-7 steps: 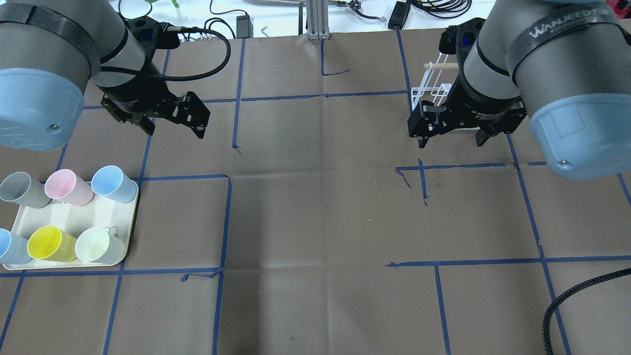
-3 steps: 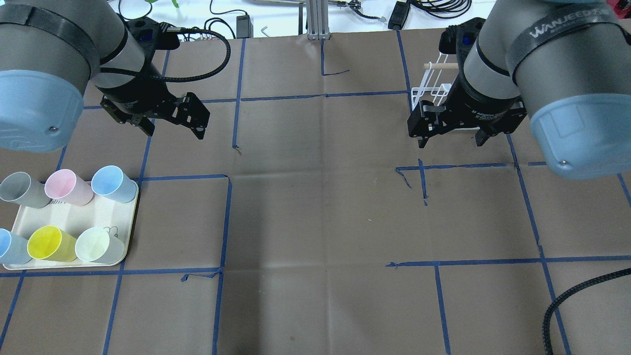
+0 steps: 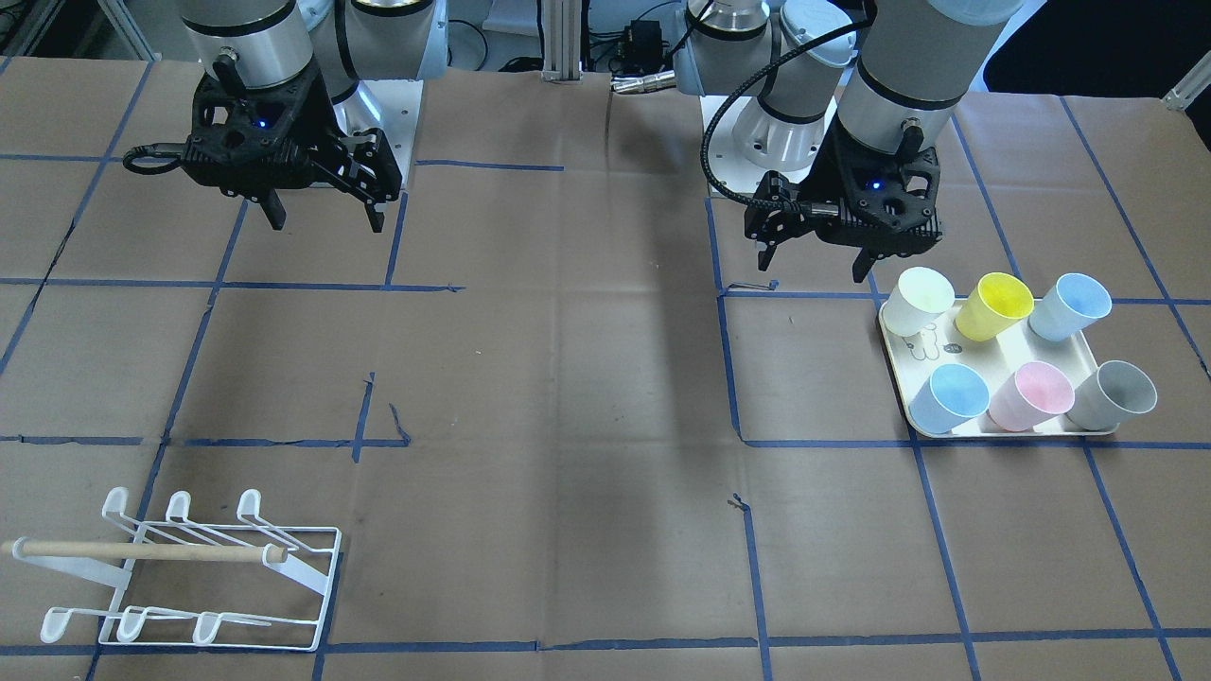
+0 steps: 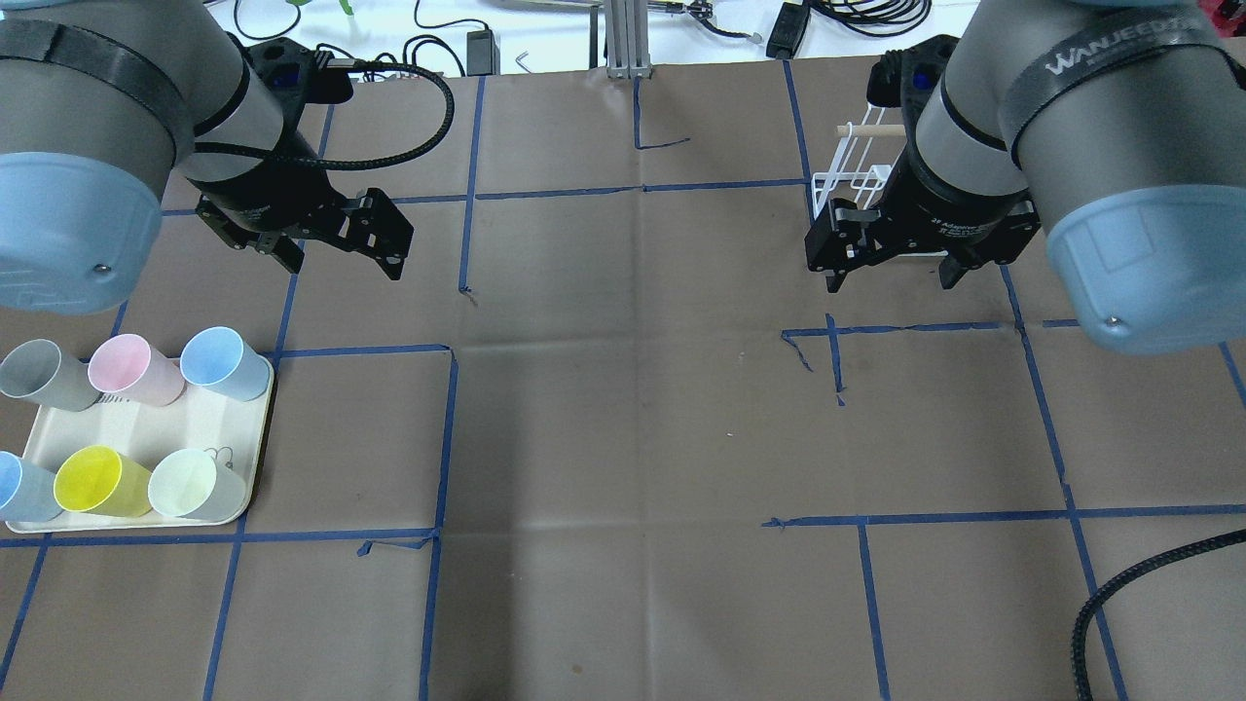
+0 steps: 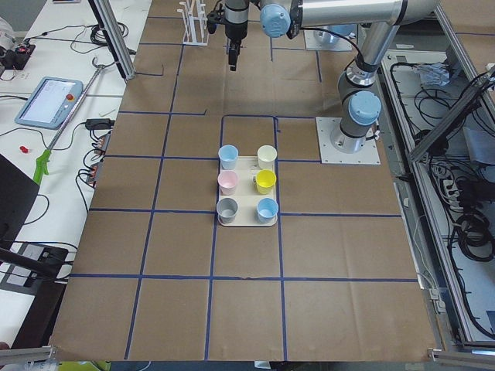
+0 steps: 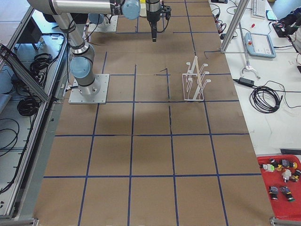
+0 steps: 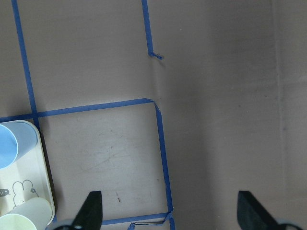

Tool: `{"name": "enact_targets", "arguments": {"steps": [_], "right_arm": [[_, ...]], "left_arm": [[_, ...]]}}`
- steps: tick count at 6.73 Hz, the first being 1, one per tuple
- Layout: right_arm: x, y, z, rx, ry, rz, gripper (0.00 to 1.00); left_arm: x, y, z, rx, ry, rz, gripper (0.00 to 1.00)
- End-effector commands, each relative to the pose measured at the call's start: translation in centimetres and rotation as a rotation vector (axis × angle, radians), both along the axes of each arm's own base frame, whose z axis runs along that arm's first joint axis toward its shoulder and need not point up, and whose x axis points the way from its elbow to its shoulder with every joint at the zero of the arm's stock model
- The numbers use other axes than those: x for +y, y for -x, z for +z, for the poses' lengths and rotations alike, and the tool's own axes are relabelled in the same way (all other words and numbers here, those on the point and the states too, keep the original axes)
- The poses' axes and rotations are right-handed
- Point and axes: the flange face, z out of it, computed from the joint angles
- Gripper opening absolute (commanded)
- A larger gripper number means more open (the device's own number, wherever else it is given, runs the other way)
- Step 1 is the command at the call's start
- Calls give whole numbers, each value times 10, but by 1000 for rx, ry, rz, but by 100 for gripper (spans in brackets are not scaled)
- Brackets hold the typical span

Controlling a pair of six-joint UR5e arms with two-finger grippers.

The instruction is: Transfer IKEA cup to right arm and place on rack

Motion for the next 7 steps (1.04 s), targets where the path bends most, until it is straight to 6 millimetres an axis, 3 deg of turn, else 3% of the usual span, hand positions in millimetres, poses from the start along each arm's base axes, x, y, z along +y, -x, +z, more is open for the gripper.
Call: {"name": "enact_targets", "arguments": {"steps": [1, 2, 3, 4, 6, 7], "right_arm": [[0, 0, 0, 0, 1, 1, 100], [0, 0, 0, 0, 1, 1, 100], [-1, 0, -1, 0, -1, 1, 100], [-1, 0, -1, 0, -1, 1, 100], [-1, 2, -1, 3, -4, -1, 100], [0, 1, -1, 0, -4, -1, 100]], "left_arm": [[0, -1, -2, 0, -4, 0, 100], [1, -7, -7, -2, -17, 7, 100], [-3, -28, -20, 2, -36, 32, 100], [-6, -62, -30, 4, -56, 35, 100], [-7, -149, -46, 14, -85, 9, 100], [2, -184, -56, 18, -89, -10, 100]]}}
